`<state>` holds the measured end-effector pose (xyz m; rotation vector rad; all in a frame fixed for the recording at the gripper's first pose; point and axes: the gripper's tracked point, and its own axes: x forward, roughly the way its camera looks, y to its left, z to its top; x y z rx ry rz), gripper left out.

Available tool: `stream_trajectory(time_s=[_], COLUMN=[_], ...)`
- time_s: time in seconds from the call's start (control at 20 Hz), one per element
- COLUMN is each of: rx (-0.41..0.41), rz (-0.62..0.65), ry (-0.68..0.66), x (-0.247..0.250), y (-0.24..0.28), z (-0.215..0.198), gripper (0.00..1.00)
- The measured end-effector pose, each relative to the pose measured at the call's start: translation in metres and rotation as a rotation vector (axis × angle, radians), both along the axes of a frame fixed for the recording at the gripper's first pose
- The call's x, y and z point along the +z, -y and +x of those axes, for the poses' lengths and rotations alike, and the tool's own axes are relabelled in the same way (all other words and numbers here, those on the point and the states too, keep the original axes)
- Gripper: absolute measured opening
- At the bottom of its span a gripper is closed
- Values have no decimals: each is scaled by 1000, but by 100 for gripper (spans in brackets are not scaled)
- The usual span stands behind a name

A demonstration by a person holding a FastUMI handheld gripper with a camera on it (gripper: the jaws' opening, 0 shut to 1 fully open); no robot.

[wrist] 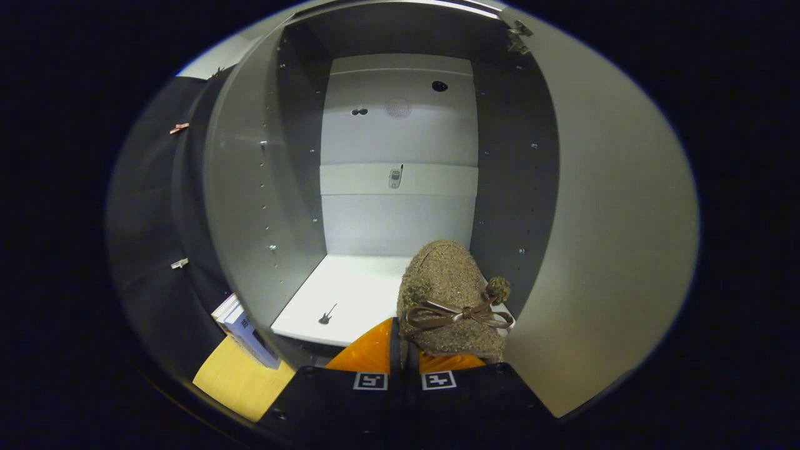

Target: Open the shoe cabinet door, grab the shoes and put them into the shoe cabinet, then close the shoe cabinet door.

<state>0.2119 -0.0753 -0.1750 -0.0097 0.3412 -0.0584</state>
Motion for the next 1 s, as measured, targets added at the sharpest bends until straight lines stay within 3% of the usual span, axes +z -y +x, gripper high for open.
stream_trajectory(time_s=[0.4, 0.6, 1.0], rx=[-26, -56, -52], rz=[12, 38, 14], ry=[-6, -33, -116], x=[11, -6, -53], y=[15, 26, 20], z=[107, 154, 187], gripper=[5, 5, 4])
